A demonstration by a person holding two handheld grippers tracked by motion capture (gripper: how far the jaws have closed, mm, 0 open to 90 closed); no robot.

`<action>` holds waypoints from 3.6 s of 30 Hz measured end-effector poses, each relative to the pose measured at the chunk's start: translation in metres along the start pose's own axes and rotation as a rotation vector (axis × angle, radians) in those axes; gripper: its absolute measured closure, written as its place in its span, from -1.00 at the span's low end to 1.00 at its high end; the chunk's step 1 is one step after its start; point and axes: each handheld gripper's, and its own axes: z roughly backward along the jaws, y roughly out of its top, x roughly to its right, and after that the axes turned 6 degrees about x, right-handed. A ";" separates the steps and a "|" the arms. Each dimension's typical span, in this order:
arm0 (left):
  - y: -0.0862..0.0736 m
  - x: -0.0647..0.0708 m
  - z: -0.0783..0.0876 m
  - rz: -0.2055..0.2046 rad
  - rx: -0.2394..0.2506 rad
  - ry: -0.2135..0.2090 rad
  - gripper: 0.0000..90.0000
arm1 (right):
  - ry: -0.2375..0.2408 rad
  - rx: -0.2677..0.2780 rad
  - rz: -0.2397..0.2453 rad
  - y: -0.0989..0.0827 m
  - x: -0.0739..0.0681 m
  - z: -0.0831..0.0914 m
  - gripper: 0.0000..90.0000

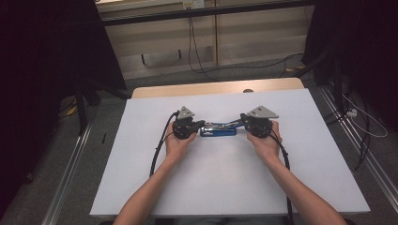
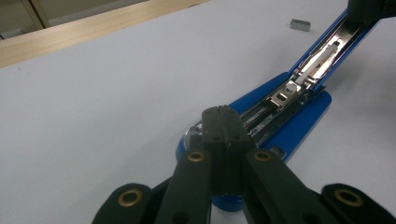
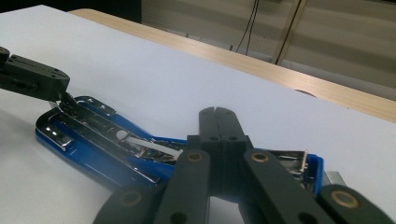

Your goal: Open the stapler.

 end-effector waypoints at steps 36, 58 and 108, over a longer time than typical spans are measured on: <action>-0.001 0.000 0.000 0.016 0.007 0.001 1.00 | -0.005 -0.059 -0.052 -0.016 0.019 0.008 1.00; -0.001 0.000 0.000 0.012 0.014 -0.007 1.00 | 0.006 -0.047 -0.058 -0.016 0.018 0.007 1.00; 0.012 0.001 0.029 0.025 0.043 0.074 -0.70 | 0.037 0.035 -0.132 -0.013 0.022 0.012 -0.40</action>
